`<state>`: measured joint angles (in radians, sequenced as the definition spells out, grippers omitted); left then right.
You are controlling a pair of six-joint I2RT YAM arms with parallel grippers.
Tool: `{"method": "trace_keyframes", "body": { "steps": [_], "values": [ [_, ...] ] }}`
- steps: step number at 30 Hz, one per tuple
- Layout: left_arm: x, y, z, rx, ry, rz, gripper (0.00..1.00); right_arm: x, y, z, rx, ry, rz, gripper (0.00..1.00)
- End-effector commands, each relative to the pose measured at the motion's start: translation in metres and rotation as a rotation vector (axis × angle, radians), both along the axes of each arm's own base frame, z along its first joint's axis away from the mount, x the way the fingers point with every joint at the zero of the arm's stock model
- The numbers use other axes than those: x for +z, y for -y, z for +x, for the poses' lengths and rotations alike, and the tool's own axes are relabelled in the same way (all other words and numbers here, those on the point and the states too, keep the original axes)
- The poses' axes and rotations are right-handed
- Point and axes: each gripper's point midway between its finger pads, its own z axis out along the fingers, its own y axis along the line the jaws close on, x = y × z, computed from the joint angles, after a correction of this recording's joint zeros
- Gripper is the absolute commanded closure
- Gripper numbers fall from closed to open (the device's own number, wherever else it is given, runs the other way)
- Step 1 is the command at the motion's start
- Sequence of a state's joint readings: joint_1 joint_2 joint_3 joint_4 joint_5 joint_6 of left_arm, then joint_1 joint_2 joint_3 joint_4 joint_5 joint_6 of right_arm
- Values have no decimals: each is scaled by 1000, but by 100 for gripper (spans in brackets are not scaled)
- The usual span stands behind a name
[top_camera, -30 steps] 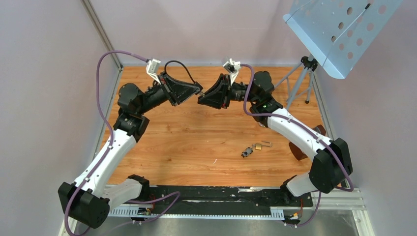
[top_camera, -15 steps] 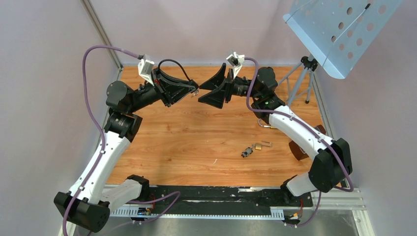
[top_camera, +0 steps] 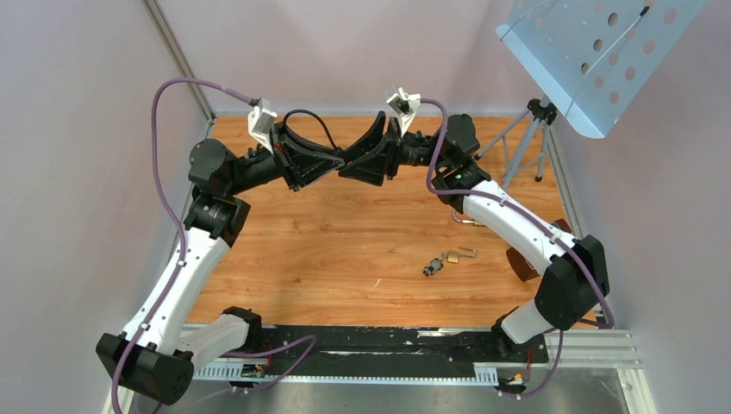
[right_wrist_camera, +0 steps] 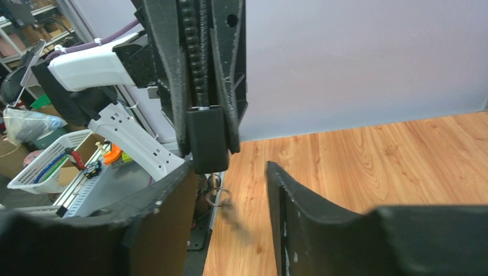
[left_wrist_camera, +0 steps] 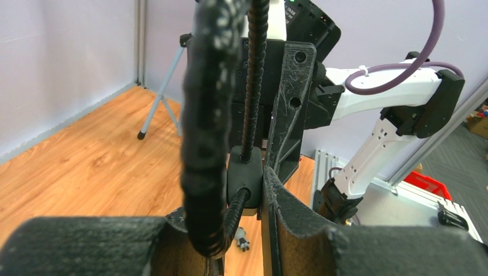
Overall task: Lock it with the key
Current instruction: Remove the key from the lock.
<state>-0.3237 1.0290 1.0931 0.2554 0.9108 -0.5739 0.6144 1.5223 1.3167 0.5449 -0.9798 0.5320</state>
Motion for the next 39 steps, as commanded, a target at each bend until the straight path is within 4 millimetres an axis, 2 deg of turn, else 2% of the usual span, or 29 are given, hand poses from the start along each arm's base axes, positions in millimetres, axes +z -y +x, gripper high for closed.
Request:
{"method": "trace_keyframes", "body": {
  "steps": [1,5,6,9,12,13,16,19,22,23,25,27,30,34,39],
  "values": [
    [24,-3,-4,17,72,-28,100,18,0,-7,33,71,35,56],
    [22,-3,-1,31,60,-32,100,13,-2,-7,40,62,18,54],
    [22,-3,-1,28,62,-31,100,11,-2,-7,38,60,13,56],
    [23,-3,-2,27,66,-30,100,6,-3,-4,34,45,-18,69],
    [22,-3,-2,28,65,-27,100,5,-3,-1,16,37,-27,91],
    [22,-4,-2,31,64,-28,100,5,-3,-1,11,37,-24,93],
    [21,-3,-2,29,59,-29,100,10,-2,-1,-1,38,-5,91],
    [20,-3,-2,25,55,-33,100,14,-2,0,-4,33,1,79],
    [20,-3,-2,25,53,-34,100,13,-2,0,0,20,1,78],
    [19,-3,-2,25,52,-33,100,13,-2,0,0,17,2,80],
    [18,-3,-2,27,46,-34,100,13,-2,-1,-1,12,7,96],
    [18,-4,-1,36,42,-38,100,9,-1,1,-15,5,4,100],
    [19,-5,3,62,27,-52,100,-3,-1,4,-36,9,-18,100],
    [23,-9,10,114,15,-78,100,-31,3,5,-65,30,-61,100],
    [30,-11,8,120,57,-93,100,-59,12,4,-46,50,-125,100]
  ]
}}
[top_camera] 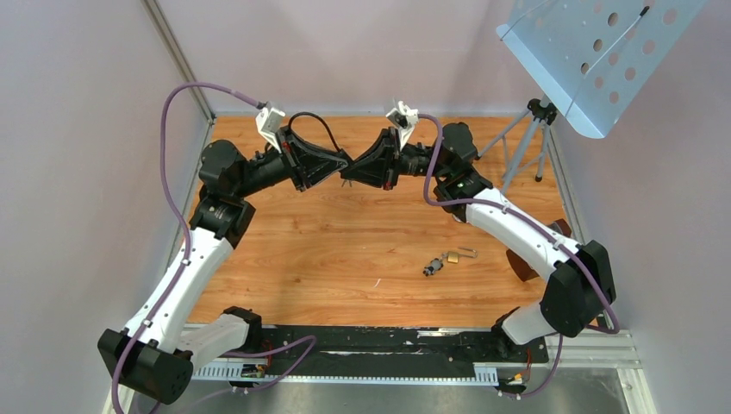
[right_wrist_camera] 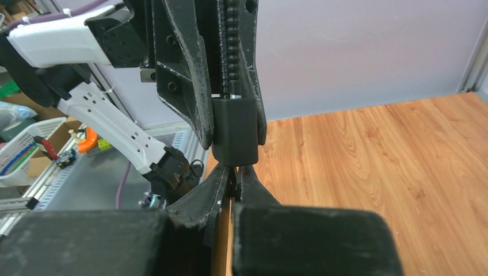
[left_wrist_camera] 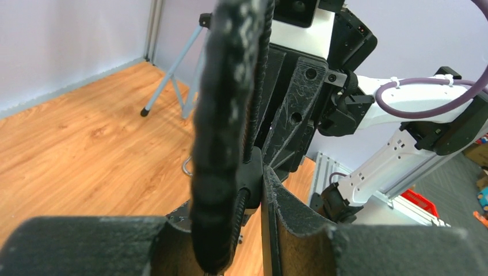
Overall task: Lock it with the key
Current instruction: Remove the key from the lock.
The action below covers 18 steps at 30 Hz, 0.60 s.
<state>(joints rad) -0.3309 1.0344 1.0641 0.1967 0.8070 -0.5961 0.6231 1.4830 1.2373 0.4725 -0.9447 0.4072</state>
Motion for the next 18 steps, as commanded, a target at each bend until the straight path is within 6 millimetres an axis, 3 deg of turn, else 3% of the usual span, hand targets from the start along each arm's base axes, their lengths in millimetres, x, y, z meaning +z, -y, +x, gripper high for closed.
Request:
{"method": "trace_keyframes", "body": {
  "steps": [1,8,14,18],
  "values": [
    [50,-9,-14,24,186,-73,100,-35,13,3,8,24,-88,100],
    [60,-3,-35,-89,251,-31,100,-44,24,-5,124,7,-159,100],
    [51,0,-44,-163,291,51,100,-31,22,-14,234,-76,-166,100],
    [43,-2,-35,-117,288,72,100,-18,21,-18,281,-135,-145,100]
  ]
}}
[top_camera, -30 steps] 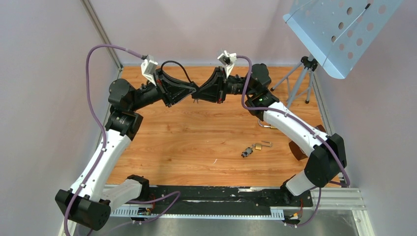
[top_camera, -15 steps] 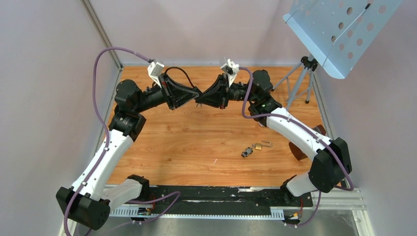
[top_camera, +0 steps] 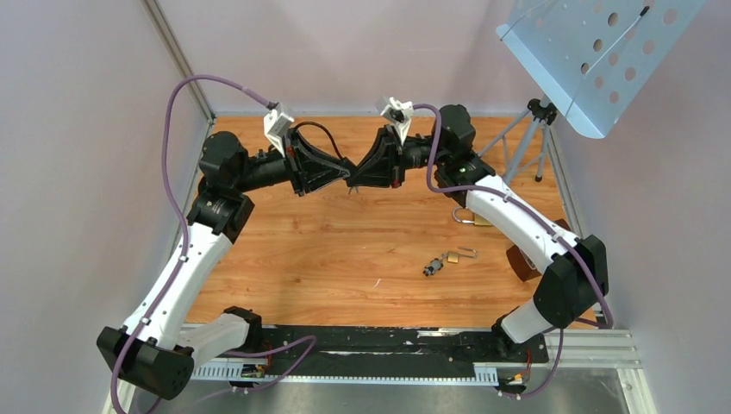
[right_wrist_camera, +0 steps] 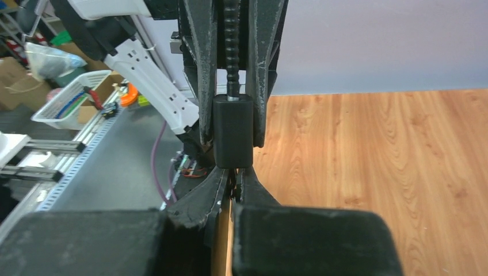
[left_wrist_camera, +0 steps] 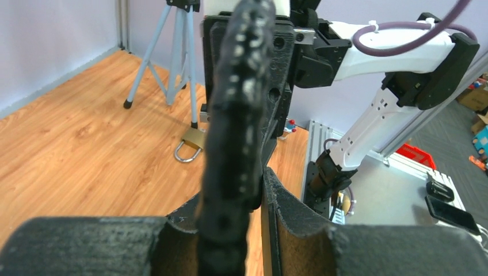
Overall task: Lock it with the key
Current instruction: Remove the key from the lock.
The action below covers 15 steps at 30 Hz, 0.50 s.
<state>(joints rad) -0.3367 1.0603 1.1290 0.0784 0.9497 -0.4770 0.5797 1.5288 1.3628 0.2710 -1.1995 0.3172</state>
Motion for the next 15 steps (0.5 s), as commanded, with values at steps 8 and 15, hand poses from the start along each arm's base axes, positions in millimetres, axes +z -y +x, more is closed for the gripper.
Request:
{"method": "trace_keyframes", "body": {
  "steps": [8,15],
  "values": [
    [64,-26,29,285,96,-205,100,-40,-2,47,-249,-149,-64,100],
    [60,-27,38,312,62,-199,100,-60,2,62,-353,-120,-84,100]
  ]
}}
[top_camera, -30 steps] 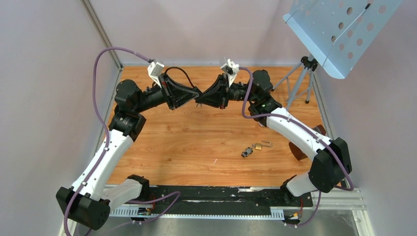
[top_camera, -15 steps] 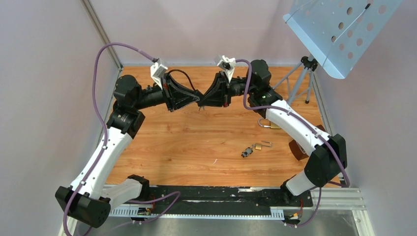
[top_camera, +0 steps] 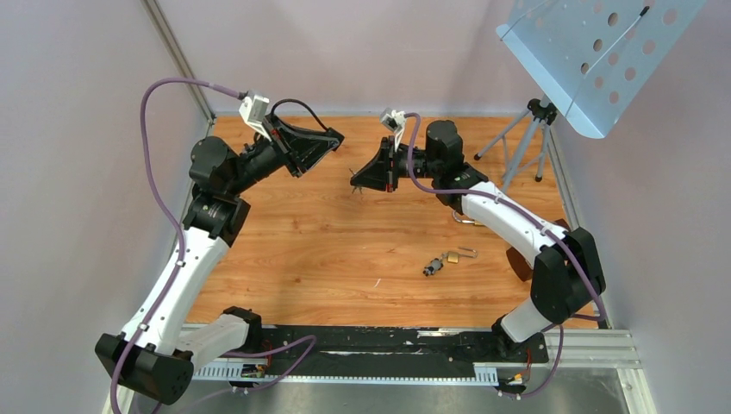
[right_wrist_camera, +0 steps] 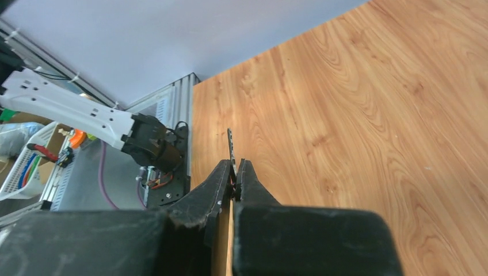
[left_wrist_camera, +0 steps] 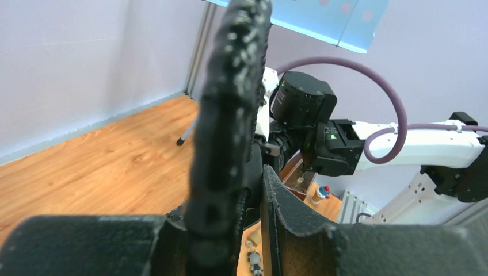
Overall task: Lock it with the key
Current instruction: Remove the key from the lock, then place the lock at the center of the board.
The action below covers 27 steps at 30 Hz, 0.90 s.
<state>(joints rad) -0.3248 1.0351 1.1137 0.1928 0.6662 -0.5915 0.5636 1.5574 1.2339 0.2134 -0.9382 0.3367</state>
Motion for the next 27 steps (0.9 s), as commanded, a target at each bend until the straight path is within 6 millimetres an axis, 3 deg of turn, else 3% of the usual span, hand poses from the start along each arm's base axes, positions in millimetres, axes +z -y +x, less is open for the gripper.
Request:
{"method": "trace_keyframes", "body": {
  "steps": [1,6,11,15,18,22,27],
  "values": [
    [24,-7,2,52,54,-33,100,9,5,10,-71,94,2,100],
    [4,-12,15,112,15,47,100,-1,12,30,-176,76,-34,100],
    [-59,-17,44,184,-194,160,100,-21,21,67,-392,20,-74,100],
    [-126,-34,71,214,-440,219,100,-33,21,91,-490,-27,-92,100],
    [-175,-59,91,237,-609,220,100,-43,15,107,-529,-52,-97,100],
    [-230,-82,102,264,-754,233,100,-59,0,128,-567,-94,-86,100],
    [-280,-116,116,317,-939,175,100,-84,-27,142,-573,-131,-86,100]
  ]
}}
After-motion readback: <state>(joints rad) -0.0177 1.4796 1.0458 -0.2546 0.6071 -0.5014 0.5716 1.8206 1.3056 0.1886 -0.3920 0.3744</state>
